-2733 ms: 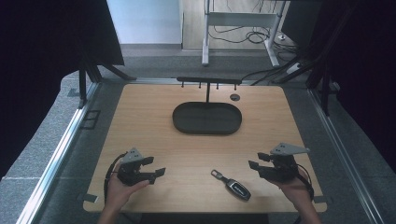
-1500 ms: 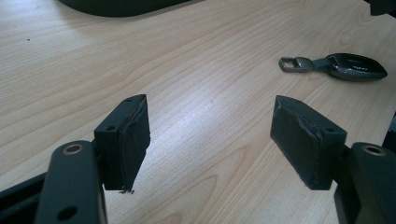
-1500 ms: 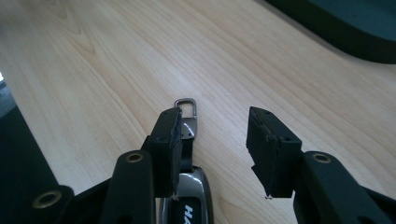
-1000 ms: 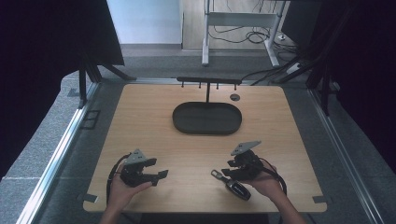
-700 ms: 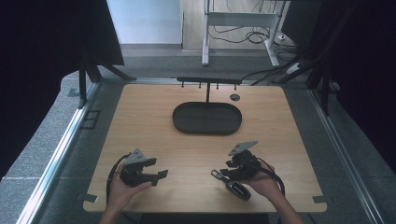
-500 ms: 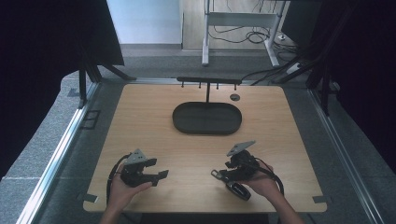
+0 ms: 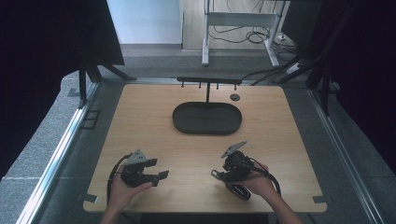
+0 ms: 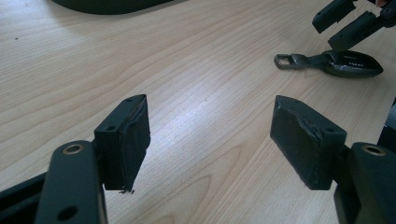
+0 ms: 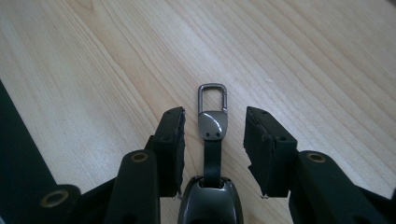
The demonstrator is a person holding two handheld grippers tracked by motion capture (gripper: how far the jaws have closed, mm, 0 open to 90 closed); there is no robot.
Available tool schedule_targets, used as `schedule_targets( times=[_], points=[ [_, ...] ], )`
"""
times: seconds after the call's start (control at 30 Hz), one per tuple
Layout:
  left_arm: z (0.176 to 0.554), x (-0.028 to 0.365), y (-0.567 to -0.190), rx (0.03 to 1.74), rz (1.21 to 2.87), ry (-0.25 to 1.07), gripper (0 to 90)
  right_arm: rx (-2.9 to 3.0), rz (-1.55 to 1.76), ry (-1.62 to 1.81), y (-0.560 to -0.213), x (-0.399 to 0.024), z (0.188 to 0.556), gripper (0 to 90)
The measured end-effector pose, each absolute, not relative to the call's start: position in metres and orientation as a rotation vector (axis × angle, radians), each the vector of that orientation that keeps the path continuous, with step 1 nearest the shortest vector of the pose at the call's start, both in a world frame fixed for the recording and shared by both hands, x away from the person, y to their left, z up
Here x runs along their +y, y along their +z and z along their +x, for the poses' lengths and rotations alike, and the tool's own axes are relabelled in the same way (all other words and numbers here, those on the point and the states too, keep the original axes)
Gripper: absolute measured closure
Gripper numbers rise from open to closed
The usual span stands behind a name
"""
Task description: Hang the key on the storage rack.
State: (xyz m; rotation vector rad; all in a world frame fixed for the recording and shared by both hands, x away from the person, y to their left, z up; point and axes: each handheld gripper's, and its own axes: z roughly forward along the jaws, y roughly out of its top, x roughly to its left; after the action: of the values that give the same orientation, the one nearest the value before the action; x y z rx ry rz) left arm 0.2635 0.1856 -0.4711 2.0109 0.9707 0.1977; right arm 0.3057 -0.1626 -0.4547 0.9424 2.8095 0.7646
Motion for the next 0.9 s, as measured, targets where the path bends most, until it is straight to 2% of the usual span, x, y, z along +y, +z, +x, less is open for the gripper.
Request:
schedule_targets(
  times=[0.9],
  points=[
    [0.264,0.184,-0.473,0.968,2.016,0.190,29.2,2.922,0.986,0.524,-0.475,-0.154,0.311,63.5]
  ],
)
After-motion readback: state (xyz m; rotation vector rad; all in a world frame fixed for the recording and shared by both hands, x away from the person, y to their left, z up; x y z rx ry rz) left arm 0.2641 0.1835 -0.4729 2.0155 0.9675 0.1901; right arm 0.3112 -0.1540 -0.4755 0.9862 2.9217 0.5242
